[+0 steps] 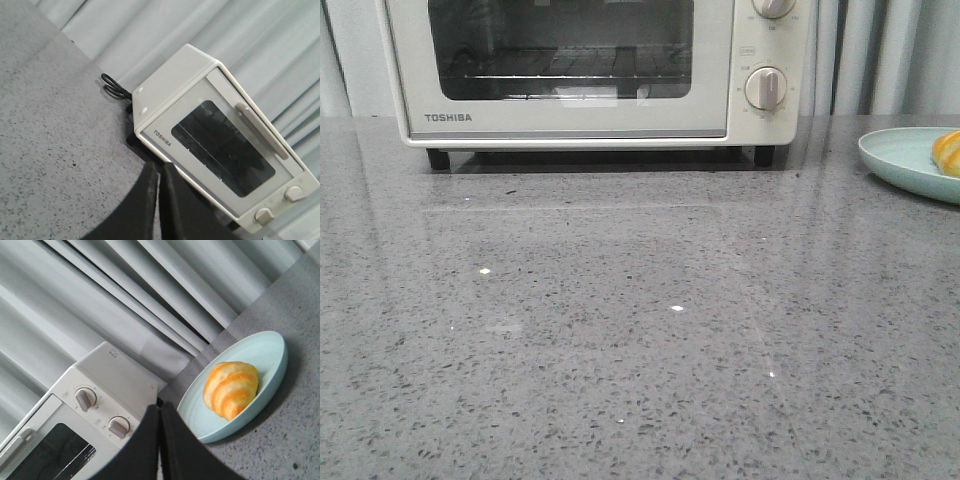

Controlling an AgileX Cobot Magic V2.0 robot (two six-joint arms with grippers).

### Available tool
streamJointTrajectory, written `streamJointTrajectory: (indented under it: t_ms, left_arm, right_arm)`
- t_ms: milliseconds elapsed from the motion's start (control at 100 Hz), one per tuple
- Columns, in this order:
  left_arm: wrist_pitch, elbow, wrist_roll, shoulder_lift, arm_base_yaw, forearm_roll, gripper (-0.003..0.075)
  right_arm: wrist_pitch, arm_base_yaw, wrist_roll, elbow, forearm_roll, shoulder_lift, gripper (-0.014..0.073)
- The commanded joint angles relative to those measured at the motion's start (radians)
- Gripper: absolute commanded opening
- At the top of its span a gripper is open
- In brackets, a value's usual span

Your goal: Put bread in oven

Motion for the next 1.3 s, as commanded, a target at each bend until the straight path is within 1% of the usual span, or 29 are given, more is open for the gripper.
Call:
streamJointTrajectory:
  t_ms: [0,50,90,100,110,140,180,280,350,500,710,809,899,1069,1289]
  left_arm:
    - [0.034,-0.085,0.018,-0.007,-0.021,0.098,-0.0021]
    - [0.1,-0.141,0.05,0.023,-0.028,0.181,-0.0021]
    - [0.153,-0.203,0.087,0.062,-0.035,0.242,-0.0021]
    - [0.159,-0.203,0.087,0.07,-0.035,0.25,-0.0021]
    - [0.172,-0.229,0.098,0.087,-0.037,0.265,-0.0021]
    - [0.186,-0.256,0.122,0.123,-0.04,0.288,-0.002]
    - [0.202,-0.308,0.157,0.174,-0.042,0.299,-0.002]
    - [0.229,-0.439,0.279,0.354,-0.052,0.299,-0.0011]
    - [0.238,-0.525,0.324,0.482,-0.068,0.293,0.0]
    - [0.238,-0.695,0.334,0.751,-0.127,0.293,-0.0004]
    - [0.238,-0.935,0.445,1.027,-0.249,0.293,-0.0021]
    - [0.232,-1.029,0.501,1.105,-0.301,0.293,-0.0021]
    - [0.206,-1.091,0.5,1.163,-0.327,0.295,-0.0021]
    - [0.151,-1.17,0.5,1.24,-0.333,0.293,-0.0021]
    - [0.148,-1.265,0.5,1.343,-0.333,0.293,-0.0021]
  right_arm:
    - [0.038,0.0,0.002,-0.038,0.002,-0.02,-0.0048]
    - [0.138,0.0,-0.018,-0.082,-0.037,-0.019,-0.0048]
    - [0.237,0.0,-0.038,-0.13,-0.112,-0.014,-0.0048]
    - [0.237,0.0,-0.038,-0.13,-0.112,-0.014,-0.0048]
    - [0.275,0.0,-0.053,-0.145,-0.14,-0.009,-0.0048]
    - [0.31,0.0,-0.074,-0.174,-0.162,-0.006,-0.0048]
    - [0.366,0.0,-0.123,-0.214,-0.191,0.007,-0.0048]
    - [0.456,0.0,-0.287,-0.305,-0.194,0.048,-0.0048]
    - [0.495,0.0,-0.346,-0.357,-0.194,0.076,-0.0048]
    - [0.515,0.0,-0.355,-0.411,-0.194,0.112,-0.0048]
    - [0.515,0.0,-0.356,-0.415,-0.194,0.112,-0.0048]
    - [0.515,0.0,-0.356,-0.415,-0.194,0.112,-0.0048]
    - [0.515,0.0,-0.356,-0.415,-0.194,0.112,-0.0048]
    - [0.515,0.0,-0.356,-0.415,-0.194,0.112,-0.0048]
    - [0.515,0.0,-0.356,-0.415,-0.194,0.112,-0.0048]
